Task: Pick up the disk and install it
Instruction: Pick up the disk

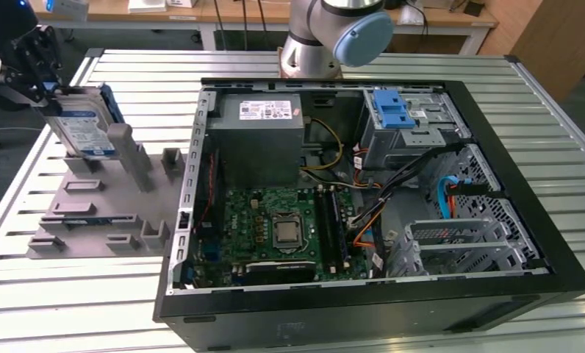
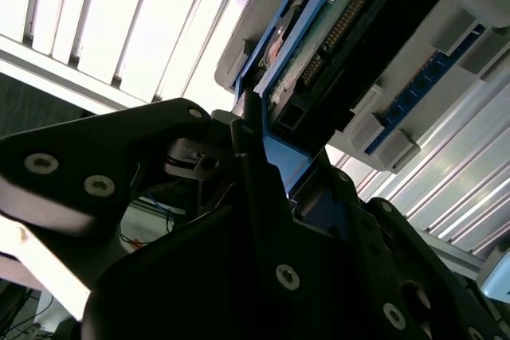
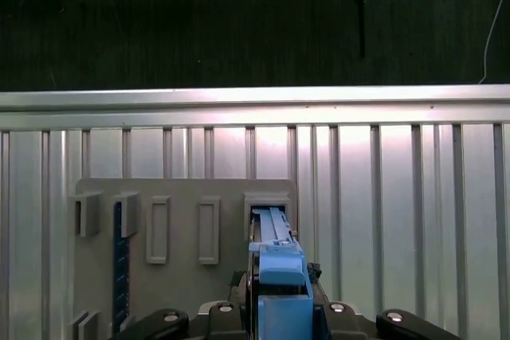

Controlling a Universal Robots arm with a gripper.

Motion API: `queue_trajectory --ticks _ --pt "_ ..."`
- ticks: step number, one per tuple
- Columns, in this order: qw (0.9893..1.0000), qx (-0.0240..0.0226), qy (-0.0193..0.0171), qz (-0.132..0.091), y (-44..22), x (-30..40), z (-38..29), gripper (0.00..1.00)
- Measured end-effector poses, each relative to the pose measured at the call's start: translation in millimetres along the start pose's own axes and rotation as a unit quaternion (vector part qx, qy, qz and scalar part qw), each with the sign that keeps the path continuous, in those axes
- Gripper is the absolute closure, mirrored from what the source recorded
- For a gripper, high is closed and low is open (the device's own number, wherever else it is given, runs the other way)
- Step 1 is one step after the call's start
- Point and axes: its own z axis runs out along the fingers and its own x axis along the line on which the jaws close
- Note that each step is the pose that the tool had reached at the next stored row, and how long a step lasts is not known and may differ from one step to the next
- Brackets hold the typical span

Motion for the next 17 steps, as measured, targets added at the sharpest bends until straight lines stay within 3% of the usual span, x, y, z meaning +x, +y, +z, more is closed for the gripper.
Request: queue_trajectory --ticks 17 --pt "1.0000 0.0000 0.0000 0.000 0.2 0.0 -10.2 0.64"
